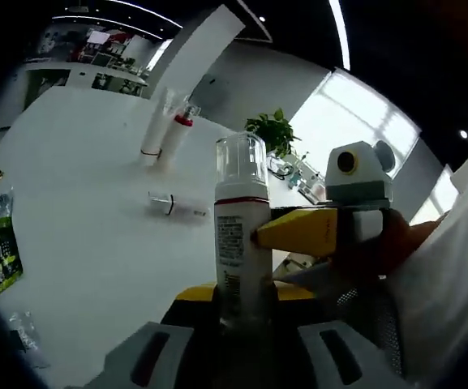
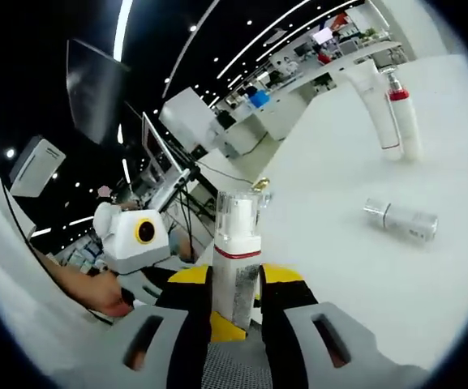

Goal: Arrange the skincare products in the storage area until every visible bottle or jar stands upright without overlapping.

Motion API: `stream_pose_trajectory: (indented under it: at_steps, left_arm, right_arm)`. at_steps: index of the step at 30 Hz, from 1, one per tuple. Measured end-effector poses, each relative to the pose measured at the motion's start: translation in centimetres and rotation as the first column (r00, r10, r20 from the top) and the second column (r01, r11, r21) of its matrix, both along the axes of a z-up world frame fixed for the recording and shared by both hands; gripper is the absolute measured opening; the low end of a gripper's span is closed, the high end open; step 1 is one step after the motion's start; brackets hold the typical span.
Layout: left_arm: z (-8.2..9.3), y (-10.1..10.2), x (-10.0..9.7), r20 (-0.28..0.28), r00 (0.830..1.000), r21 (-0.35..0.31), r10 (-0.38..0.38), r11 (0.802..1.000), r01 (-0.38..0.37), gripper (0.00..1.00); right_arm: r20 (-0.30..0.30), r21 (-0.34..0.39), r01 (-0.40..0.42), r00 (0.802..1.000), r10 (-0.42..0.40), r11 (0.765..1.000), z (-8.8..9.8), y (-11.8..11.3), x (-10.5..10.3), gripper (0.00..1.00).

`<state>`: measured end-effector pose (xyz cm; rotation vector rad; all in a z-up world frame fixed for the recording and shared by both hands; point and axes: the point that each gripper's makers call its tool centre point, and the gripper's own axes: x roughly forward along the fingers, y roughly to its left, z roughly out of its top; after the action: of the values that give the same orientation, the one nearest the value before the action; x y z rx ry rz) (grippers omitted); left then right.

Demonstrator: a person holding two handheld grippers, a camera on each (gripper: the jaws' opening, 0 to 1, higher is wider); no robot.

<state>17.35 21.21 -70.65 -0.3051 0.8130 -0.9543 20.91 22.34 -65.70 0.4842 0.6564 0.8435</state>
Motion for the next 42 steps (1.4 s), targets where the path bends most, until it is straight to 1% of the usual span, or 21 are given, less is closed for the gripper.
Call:
stream_pose_trajectory:
  at_steps: [2,3,4,6,9,11,13,14,16,20,21,23,25,26,27,28,30,32,35,38,42]
  left_arm:
    - [-0.4,0.1,-0.1,0.027,0.999,0.05,-0.017,0.999,0.015,0.23]
    - [-0.8,0.4,-0.1,0.051,0.998,0.11,-0.028,0.994,0.023,0.23]
    - [-1.1,0.6,-0.2,0.061,0.997,0.143,-0.039,0.989,0.03,0.23]
    - [-1.4,0.8,-0.2,0.076,0.996,0.18,-0.05,0.983,0.036,0.23]
    - [-1.6,0.7,-0.3,0.092,0.993,0.198,-0.071,0.979,0.051,0.23]
    - [-1.5,0.6,-0.3,0.093,0.993,0.187,-0.074,0.981,0.056,0.24]
    - [-1.0,0.1,-0.4,0.079,0.994,0.118,-0.074,0.991,0.065,0.24]
    - [-0.5,-0.2,-0.5,0.059,0.995,0.055,-0.077,0.996,0.074,0.24]
    - [-0.1,-0.3,-0.5,0.042,0.996,0.004,-0.073,0.997,0.073,0.24]
    - [1.0,-1.0,-1.2,0.003,0.995,-0.095,-0.104,0.99,0.104,0.23]
    - [1.5,-1.4,-1.3,0.027,0.993,-0.122,-0.118,0.985,0.12,0.23]
    - [2.5,-2.2,-1.9,0.021,0.989,-0.188,-0.144,0.971,0.145,0.24]
    - [3.5,-2.7,-2.3,0.006,0.986,-0.262,-0.167,0.951,0.163,0.25]
    - [3.8,-2.8,-2.6,-0.006,0.984,-0.289,-0.179,0.942,0.17,0.25]
    - [3.9,-3.0,-2.8,-0.018,0.982,-0.309,-0.188,0.935,0.174,0.26]
    - [4.3,-3.2,-3.0,-0.032,0.979,-0.337,-0.199,0.925,0.177,0.28]
    - [4.9,-3.6,-3.9,-0.047,0.967,-0.386,-0.251,0.897,0.215,0.29]
    - [5.3,-3.8,-4.3,-0.033,0.962,-0.405,-0.271,0.884,0.235,0.28]
    - [6.0,-3.8,-4.4,-0.045,0.96,-0.441,-0.278,0.868,0.23,0.28]
    - [6.0,-3.2,-3.8,-0.038,0.969,-0.424,-0.244,0.882,0.205,0.27]
    - [5.3,-3.0,-3.1,-0.021,0.98,-0.372,-0.2,0.911,0.178,0.26]
  right_arm:
    - [-0.017,-0.006,0.011,1.0,-0.011,1.0,-0.5,0.2,0.0,0.22]
    - [-0.023,-0.02,0.017,1.0,-0.018,1.0,-0.7,0.3,0.0,0.22]
    - [-0.022,-0.059,0.015,1.0,-0.016,0.998,-1.2,0.2,-0.1,0.23]
    - [-0.025,-0.077,0.005,1.0,-0.007,0.997,-1.4,0.4,-0.3,0.23]
    - [-0.041,-0.076,-0.006,0.999,0.003,0.997,-1.5,0.3,-0.6,0.21]
    - [-0.047,-0.06,-0.01,0.999,0.007,0.998,-1.5,0.0,-0.5,0.2]
    - [-0.048,-0.041,-0.014,0.999,0.012,0.999,-1.2,-0.4,-0.4,0.2]
    - [-0.048,-0.025,-0.014,0.999,0.013,1.0,-1.0,-0.5,-0.4,0.2]
    - [-0.037,-0.006,-0.024,0.999,0.023,1.0,-0.5,-0.6,-0.4,0.2]
    - [0.026,0.005,-0.143,0.989,0.143,0.99,0.9,-0.3,-1.1,0.2]
    - [0.038,0.021,-0.161,0.986,0.16,0.987,1.3,-0.2,-1.2,0.2]
    - [0.046,0.046,-0.193,0.981,0.191,0.98,2.0,-0.5,-1.4,0.2]
    - [0.063,0.112,-0.255,0.966,0.249,0.96,3.2,-0.5,-2.0,0.2]
    - [0.055,0.186,-0.293,0.956,0.288,0.938,4.3,-0.3,-2.7,0.2]
    - [0.076,0.195,-0.297,0.955,0.287,0.935,4.7,-0.3,-2.6,0.2]
    - [0.077,0.194,-0.342,0.94,0.333,0.92,4.7,-0.3,-3.3,0.2]
    - [0.08,0.201,-0.378,0.926,0.37,0.904,5.0,-0.1,-3.8,0.2]
    - [0.082,0.209,-0.398,0.917,0.389,0.893,5.1,0.0,-4.0,0.2]
    - [0.085,0.243,-0.389,0.921,0.38,0.889,5.6,0.2,-3.8,0.2]
    - [0.088,0.252,-0.373,0.928,0.363,0.893,5.8,0.3,-3.5,0.2]
    - [0.079,0.228,-0.329,0.944,0.32,0.916,5.3,0.4,-2.8,0.21]
